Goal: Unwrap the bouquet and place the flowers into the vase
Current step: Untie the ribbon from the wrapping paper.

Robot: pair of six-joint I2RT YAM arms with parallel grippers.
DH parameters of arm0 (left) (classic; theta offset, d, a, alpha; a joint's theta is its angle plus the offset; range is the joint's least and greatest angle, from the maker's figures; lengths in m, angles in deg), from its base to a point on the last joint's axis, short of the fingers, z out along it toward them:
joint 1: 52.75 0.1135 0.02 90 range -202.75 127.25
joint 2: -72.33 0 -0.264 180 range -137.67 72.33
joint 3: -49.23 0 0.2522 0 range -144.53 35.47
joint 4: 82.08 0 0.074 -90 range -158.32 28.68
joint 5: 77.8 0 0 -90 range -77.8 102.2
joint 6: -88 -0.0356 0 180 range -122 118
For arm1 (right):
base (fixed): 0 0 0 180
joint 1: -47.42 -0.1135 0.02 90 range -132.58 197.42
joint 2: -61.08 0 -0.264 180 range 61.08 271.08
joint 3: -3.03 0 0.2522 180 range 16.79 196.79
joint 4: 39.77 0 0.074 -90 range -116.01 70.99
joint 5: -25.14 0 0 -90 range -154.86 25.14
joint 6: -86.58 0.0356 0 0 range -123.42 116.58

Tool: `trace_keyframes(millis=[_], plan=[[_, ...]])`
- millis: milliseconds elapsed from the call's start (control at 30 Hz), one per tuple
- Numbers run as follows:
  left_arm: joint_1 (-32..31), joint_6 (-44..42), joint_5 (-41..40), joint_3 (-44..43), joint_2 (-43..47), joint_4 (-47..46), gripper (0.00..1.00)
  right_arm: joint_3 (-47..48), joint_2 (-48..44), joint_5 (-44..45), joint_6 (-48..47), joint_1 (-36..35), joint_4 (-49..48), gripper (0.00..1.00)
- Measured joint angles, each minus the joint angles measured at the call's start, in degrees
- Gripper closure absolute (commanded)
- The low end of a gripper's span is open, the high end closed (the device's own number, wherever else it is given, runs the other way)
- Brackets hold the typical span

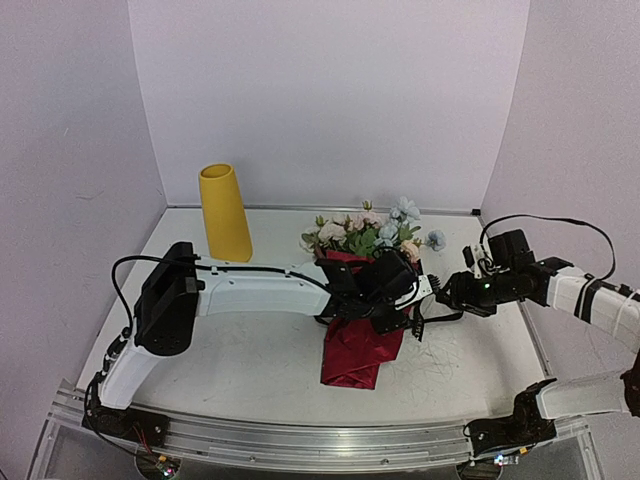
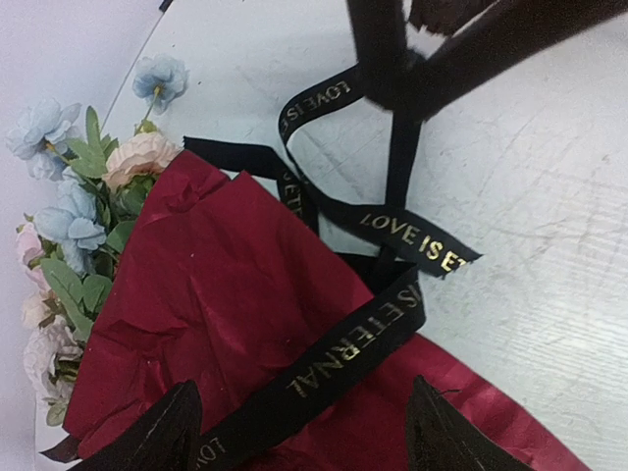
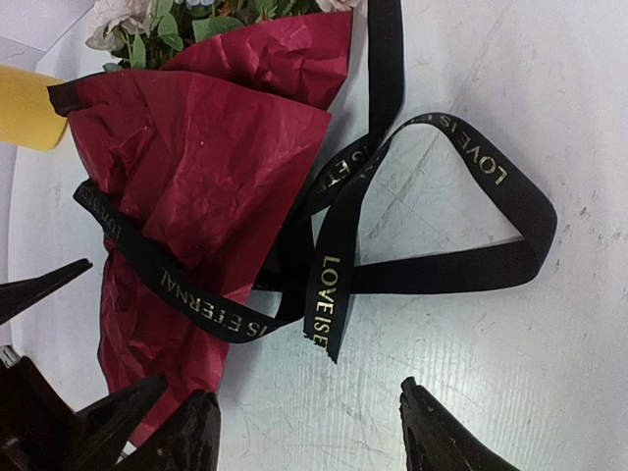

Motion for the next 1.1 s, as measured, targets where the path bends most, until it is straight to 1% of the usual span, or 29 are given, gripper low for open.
trace_keyframes(millis=[200, 467, 567, 633, 733, 800, 900, 933, 1100], plan=[[0.4, -4.0, -3.6, -0.3, -1.8, 0.2, 0.34, 0.6, 0.0, 1.3, -0.9, 0.0, 0.0, 0.36], [0.4, -5.9, -4.0, -0.7, -3.5, 0.3, 0.36, 1.0, 0.7, 2.7, -1.2, 0.0, 0.0, 0.36], [0.4, -6.3, -3.9, -0.8, -3.9, 0.4, 0.39, 1.2, 0.8, 3.2, -1.3, 0.0, 0.0, 0.36], [0.4, -6.4, -3.9, -1.0, -4.3, 0.4, 0.45, 1.2, 0.8, 3.6, -1.3, 0.0, 0.0, 0.36], [0.4, -6.8, -4.4, -1.5, -5.2, 0.4, 0.65, 1.2, 0.9, 4.0, -1.3, 0.0, 0.0, 0.35], [0.4, -6.8, -5.3, -2.6, -6.2, 0.4, 0.81, 1.2, 0.9, 4.2, -1.3, 0.0, 0.0, 0.35], [0.4, -7.0, -6.5, -4.0, -7.4, 0.4, 0.97, 1.2, 1.0, 4.5, -1.3, 0.0, 0.0, 0.35], [0.4, -7.0, -6.9, -4.5, -7.7, 0.4, 1.00, 1.2, 1.0, 4.6, -1.3, 0.0, 0.0, 0.36], [0.4, -6.2, -9.2, -7.8, -8.7, 0.5, 1.00, 1.2, 1.4, 4.8, -1.3, 0.0, 0.0, 0.35]])
